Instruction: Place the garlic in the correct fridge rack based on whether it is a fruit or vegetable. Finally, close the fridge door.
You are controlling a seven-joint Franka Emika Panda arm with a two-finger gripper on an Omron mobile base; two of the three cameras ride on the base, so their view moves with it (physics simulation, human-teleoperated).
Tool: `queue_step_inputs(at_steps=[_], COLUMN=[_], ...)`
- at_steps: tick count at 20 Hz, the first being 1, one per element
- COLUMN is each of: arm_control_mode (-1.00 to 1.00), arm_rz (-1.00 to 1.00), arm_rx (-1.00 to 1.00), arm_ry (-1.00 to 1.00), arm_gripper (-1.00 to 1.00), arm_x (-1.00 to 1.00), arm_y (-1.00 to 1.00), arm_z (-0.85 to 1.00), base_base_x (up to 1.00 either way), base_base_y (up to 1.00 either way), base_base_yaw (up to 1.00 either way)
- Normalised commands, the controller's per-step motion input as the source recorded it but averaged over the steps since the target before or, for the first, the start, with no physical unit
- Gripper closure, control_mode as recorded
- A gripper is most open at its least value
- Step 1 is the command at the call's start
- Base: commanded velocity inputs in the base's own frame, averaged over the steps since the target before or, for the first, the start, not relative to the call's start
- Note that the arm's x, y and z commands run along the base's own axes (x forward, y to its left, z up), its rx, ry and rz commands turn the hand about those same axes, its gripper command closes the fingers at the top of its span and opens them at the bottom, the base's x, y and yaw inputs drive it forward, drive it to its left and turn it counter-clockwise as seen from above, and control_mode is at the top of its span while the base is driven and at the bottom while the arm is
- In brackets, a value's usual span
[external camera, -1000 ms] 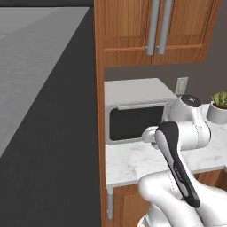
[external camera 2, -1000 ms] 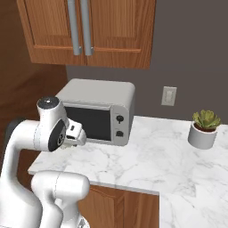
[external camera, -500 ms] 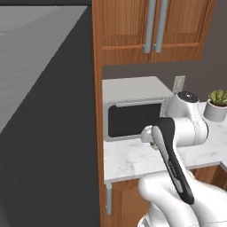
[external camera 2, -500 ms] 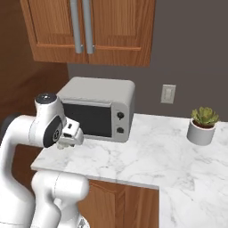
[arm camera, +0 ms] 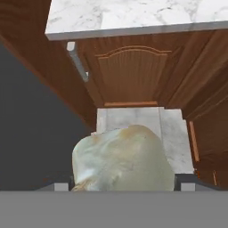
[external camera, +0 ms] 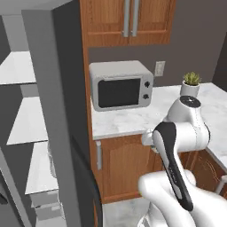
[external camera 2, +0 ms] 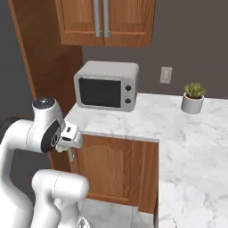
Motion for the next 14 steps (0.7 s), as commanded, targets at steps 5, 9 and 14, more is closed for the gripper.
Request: queue_step_inputs(at_steps=[5, 9, 14], arm_control_mode=[1.0, 1.0, 1.0], arm_rz=[0.0, 0.0, 0.0], arm_rx=[0.0, 0.0, 0.0], arm_ry=[0.0, 0.0, 0.0], arm_gripper=[1.0, 1.0, 1.0], arm_x=[0.0, 0.0, 0.0], arm_y=[0.0, 0.0, 0.0], arm_z=[0.0, 0.0, 0.0], base_base_x=[-1.0, -1.0, -1.0], base_base_y=[-0.05, 0.0, 0.12], base_base_yaw=[0.0, 0.0, 0.0])
